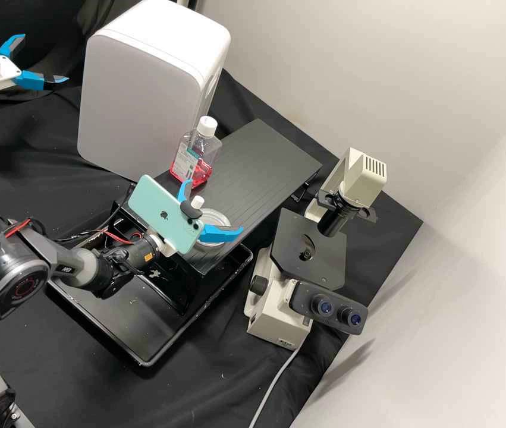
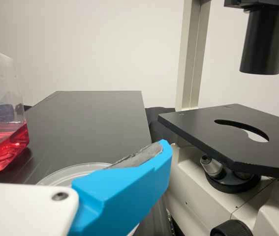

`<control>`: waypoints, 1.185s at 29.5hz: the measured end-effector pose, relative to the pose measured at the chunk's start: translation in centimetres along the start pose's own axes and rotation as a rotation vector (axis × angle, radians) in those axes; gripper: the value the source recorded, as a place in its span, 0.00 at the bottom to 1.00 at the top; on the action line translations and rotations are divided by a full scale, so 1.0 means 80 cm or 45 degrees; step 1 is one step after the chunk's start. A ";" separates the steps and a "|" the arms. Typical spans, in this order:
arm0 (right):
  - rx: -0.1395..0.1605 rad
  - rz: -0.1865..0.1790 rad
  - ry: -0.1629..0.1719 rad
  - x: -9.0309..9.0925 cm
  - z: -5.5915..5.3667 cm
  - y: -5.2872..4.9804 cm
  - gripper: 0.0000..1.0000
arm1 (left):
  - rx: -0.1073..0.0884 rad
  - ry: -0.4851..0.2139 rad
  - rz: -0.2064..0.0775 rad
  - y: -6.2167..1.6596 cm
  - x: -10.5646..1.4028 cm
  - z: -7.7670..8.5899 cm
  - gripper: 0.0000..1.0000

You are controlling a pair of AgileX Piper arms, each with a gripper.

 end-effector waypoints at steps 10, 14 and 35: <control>0.000 0.000 0.000 0.000 0.000 0.000 1.00 | 0.000 0.000 0.000 0.0000 0.000 0.000 1.00; 0.000 0.000 0.000 0.000 0.000 0.000 1.00 | 0.000 -0.003 0.000 -0.0001 0.000 0.001 1.00; 0.000 0.000 0.000 0.000 0.000 0.000 1.00 | -0.077 -0.341 -0.044 -0.0582 -0.036 0.113 1.00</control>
